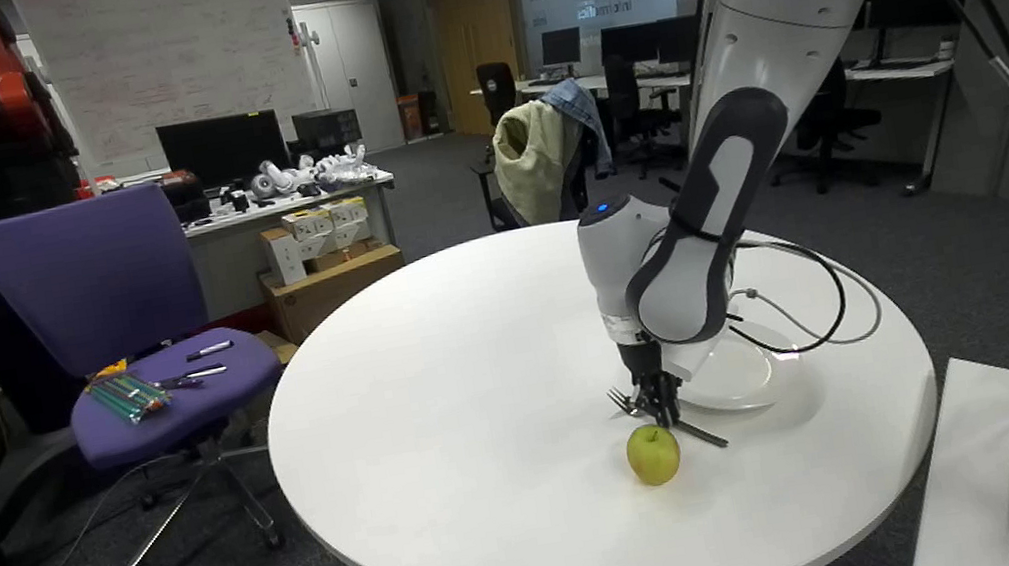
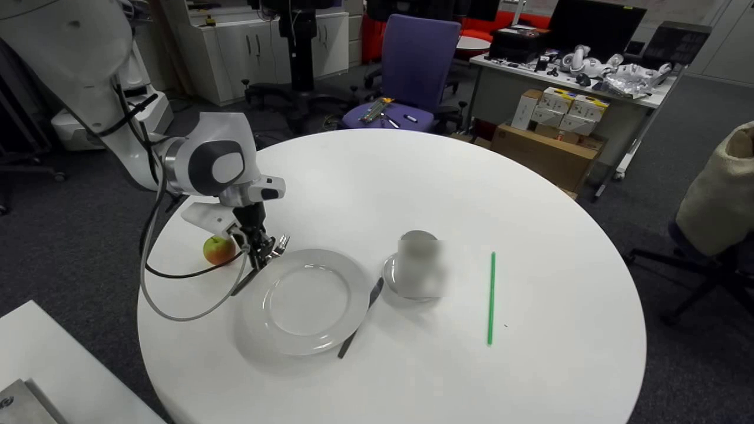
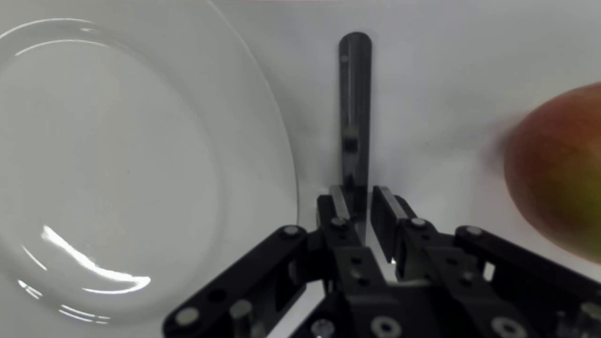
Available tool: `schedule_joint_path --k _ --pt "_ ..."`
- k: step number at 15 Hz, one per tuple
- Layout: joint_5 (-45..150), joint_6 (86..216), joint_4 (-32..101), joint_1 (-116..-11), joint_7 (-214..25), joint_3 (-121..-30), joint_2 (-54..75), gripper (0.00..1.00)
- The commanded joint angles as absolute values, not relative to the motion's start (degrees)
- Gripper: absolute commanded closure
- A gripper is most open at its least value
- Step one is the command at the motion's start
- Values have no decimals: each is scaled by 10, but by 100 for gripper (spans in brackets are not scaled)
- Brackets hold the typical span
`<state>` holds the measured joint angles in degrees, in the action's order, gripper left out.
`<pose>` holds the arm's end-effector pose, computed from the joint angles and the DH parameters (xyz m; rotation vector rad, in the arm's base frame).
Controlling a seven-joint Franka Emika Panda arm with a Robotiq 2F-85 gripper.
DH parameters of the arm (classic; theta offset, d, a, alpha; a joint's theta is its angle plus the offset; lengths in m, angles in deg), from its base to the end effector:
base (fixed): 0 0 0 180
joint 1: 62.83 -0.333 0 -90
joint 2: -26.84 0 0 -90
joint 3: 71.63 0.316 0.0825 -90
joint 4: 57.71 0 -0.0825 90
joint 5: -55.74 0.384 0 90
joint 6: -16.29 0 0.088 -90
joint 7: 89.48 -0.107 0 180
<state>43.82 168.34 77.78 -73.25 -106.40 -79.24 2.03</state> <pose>0.4859 0.0244 0.1344 2.9725 -0.0699 -0.1763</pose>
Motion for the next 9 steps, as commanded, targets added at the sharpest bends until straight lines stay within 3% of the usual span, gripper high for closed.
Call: schedule_joint_path --k 1,9 --pt "413 1689 787 -748 -1093 -807 37 77" --pt "382 1695 799 -759 -1123 -818 58 78"
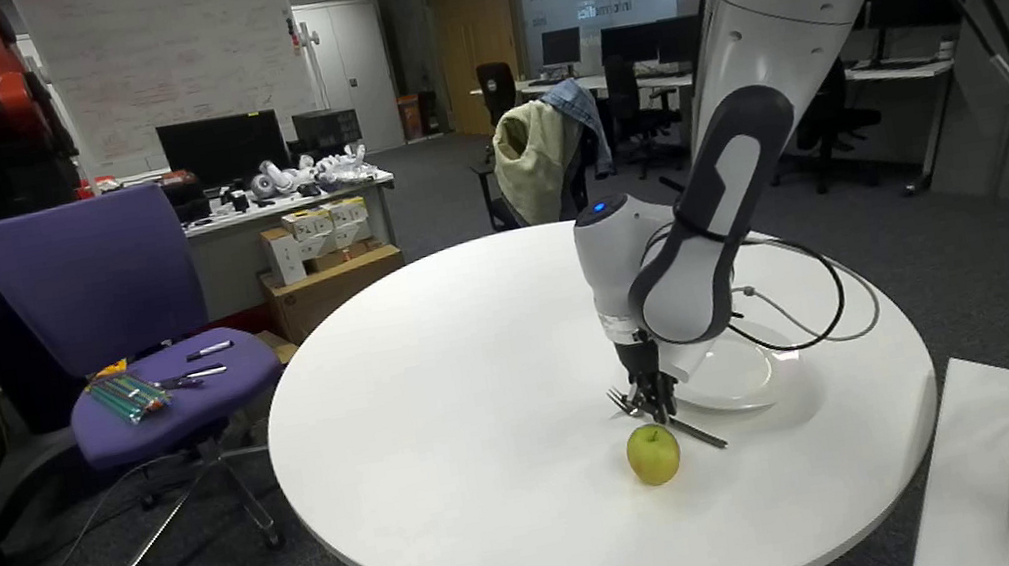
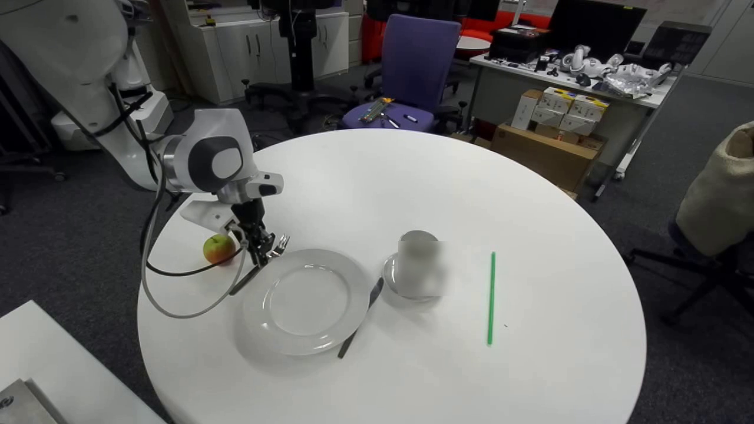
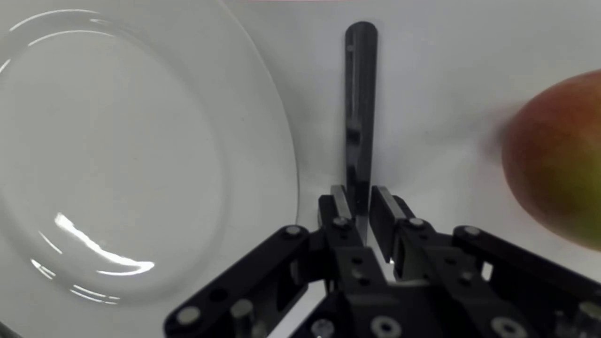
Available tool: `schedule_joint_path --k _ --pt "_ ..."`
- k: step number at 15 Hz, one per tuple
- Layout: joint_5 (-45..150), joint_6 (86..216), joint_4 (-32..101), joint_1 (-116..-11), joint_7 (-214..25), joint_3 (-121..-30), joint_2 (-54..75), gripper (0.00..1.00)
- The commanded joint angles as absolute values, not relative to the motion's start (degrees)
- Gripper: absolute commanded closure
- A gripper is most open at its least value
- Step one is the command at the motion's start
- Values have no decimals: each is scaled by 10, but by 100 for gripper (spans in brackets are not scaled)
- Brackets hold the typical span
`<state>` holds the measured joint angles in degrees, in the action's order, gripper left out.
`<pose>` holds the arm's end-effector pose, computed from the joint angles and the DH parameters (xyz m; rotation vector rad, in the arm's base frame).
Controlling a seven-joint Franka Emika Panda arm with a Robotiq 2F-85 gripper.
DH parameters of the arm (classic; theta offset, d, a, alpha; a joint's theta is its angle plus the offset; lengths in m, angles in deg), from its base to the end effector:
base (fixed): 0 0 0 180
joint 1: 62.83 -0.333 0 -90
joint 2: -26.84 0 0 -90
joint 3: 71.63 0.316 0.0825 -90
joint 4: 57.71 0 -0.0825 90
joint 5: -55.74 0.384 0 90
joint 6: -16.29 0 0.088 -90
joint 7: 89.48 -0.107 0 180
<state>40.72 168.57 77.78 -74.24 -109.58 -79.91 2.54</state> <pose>0.4876 0.0286 0.1391 2.9478 -0.0690 -0.1421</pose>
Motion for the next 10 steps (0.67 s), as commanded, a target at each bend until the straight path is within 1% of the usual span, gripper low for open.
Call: schedule_joint_path --k 1,2,6,10 --pt "375 1698 800 -760 -1129 -822 61 77" --pt "369 1699 801 -763 -1135 -826 65 76" --pt "347 1703 807 -767 -1155 -838 84 78" --pt "334 1704 811 -759 -1169 -844 99 76"
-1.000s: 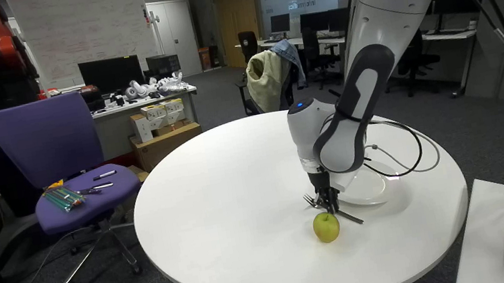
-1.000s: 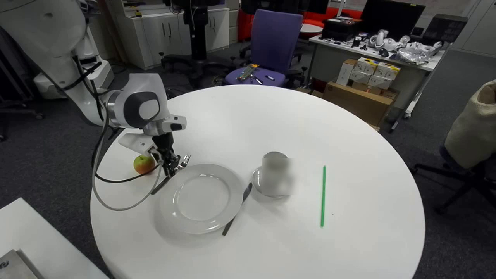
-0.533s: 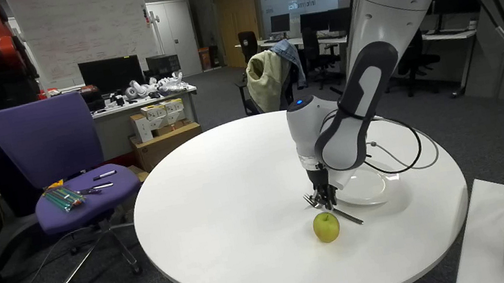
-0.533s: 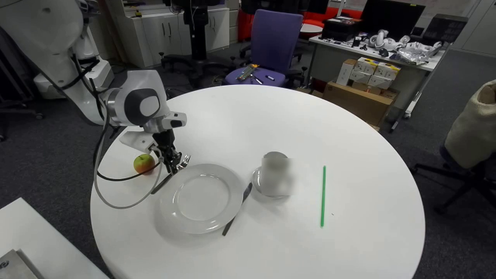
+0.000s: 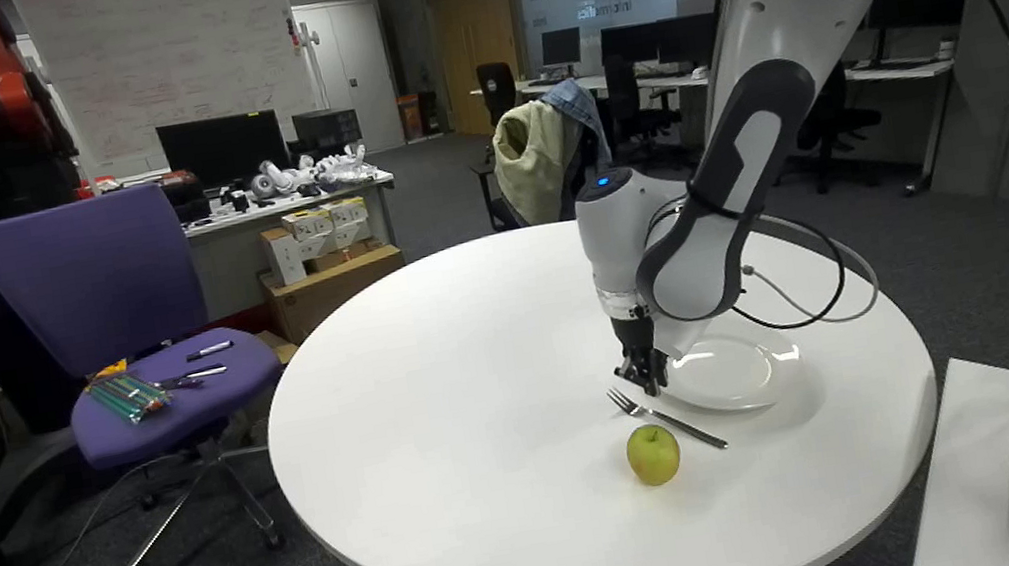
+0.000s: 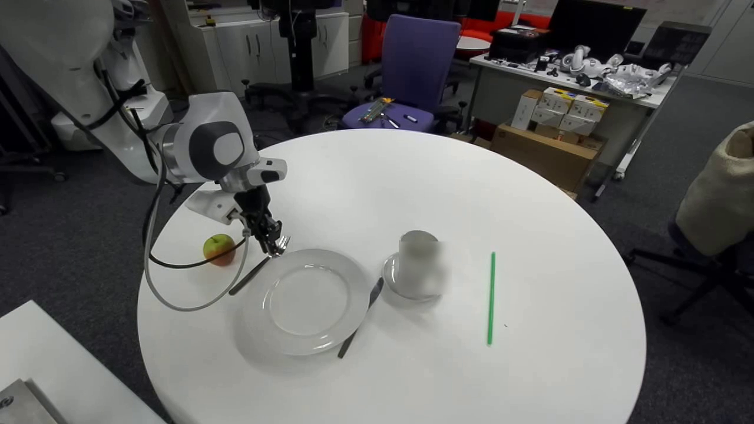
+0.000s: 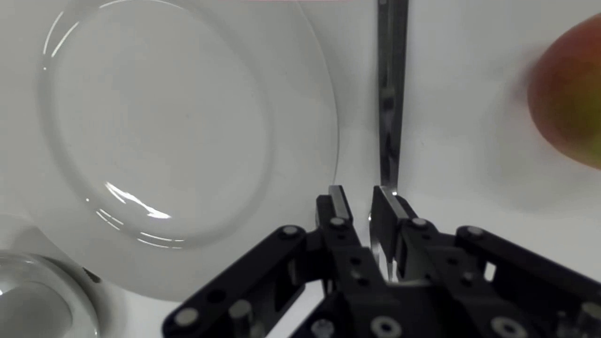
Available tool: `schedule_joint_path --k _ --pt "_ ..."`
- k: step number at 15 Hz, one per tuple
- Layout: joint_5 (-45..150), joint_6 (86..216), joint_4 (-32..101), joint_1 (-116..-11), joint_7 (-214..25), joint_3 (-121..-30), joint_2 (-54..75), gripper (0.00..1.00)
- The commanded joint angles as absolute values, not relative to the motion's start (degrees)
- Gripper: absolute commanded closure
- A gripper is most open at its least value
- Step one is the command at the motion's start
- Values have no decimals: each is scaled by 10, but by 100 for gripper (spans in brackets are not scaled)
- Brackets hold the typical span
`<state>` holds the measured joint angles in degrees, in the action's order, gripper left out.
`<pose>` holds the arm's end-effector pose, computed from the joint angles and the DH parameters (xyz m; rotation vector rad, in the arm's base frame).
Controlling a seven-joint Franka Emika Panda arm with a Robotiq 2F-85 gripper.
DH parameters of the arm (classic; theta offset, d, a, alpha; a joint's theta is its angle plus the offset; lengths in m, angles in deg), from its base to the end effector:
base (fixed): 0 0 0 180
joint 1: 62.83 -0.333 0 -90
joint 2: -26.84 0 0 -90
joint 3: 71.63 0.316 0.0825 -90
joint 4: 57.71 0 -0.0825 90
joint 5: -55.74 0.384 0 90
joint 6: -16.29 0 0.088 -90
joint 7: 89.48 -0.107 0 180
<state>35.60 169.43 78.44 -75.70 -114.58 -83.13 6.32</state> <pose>0.4962 0.0170 0.1701 2.9112 -0.1227 -0.0177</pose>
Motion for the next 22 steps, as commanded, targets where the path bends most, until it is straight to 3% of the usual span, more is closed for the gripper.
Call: schedule_joint_path --k 1,22 --pt "335 1704 811 -755 -1168 -844 101 76" --pt "391 1699 789 -693 -1132 -841 39 80"
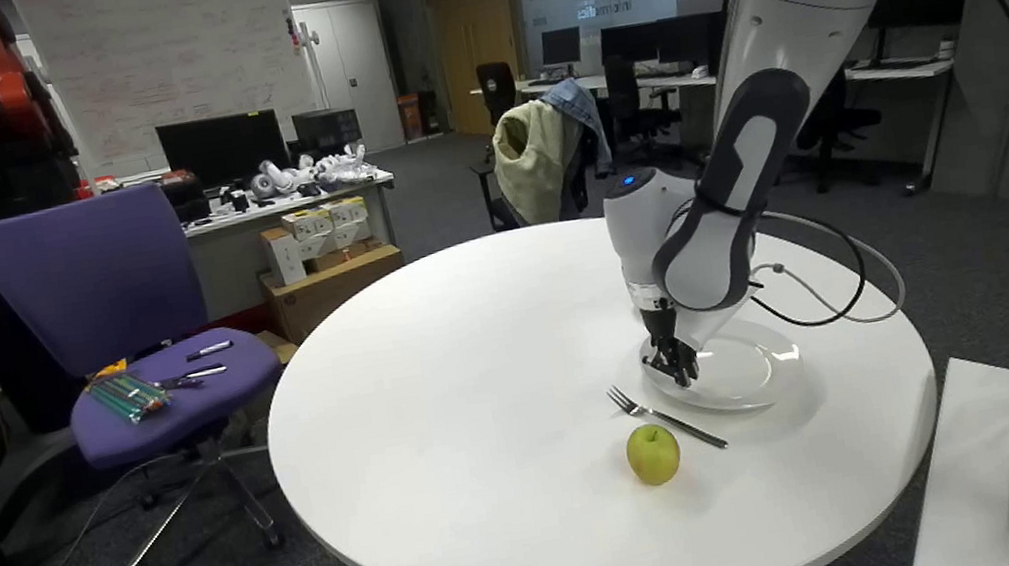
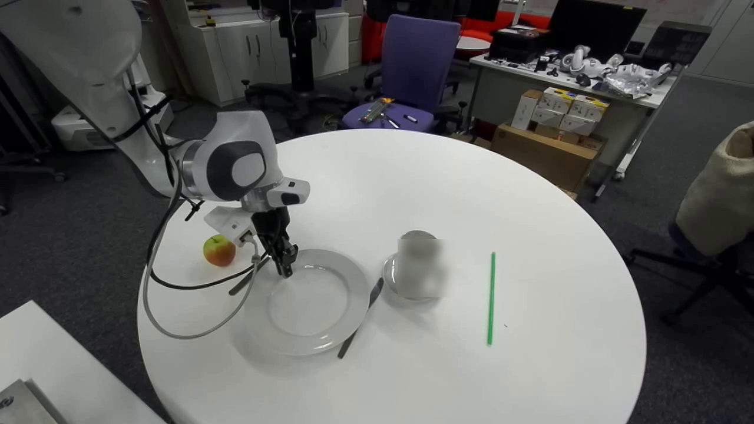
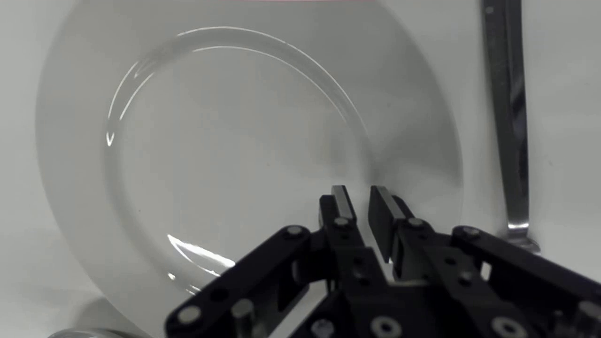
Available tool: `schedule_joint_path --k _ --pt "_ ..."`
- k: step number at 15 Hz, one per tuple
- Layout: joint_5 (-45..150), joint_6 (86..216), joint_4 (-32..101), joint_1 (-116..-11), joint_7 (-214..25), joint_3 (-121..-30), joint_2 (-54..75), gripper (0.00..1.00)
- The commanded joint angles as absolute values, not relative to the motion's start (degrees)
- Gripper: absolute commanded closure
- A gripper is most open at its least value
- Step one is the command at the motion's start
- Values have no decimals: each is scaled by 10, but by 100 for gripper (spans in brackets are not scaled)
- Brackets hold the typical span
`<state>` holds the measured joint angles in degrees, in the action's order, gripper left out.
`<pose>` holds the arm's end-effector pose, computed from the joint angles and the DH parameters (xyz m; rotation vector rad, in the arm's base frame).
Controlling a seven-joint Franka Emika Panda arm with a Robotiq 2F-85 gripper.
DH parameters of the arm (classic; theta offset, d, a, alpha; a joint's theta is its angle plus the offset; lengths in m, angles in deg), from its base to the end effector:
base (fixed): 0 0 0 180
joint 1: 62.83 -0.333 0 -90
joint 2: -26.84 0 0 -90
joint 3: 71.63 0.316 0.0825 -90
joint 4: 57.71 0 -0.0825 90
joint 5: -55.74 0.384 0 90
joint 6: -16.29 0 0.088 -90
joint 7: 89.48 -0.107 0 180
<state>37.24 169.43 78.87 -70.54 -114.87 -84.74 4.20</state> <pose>0.4856 -0.0439 0.1513 2.8872 -0.3307 -0.0980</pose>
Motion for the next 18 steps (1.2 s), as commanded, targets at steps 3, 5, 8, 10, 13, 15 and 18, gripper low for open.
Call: schedule_joint_path --k 3,5,8,10,13,15,18 --pt "399 1697 787 -691 -1129 -841 30 80" --pt "404 1696 785 -691 -1128 -840 30 81" --pt "409 1696 785 -691 -1127 -839 30 81" --pt "411 1695 784 -692 -1126 -838 30 82" --pt "413 1695 784 -693 -1125 -836 30 83" --pt "413 1695 784 -694 -1126 -835 30 82" --pt "412 1694 784 -695 -1127 -833 30 83"
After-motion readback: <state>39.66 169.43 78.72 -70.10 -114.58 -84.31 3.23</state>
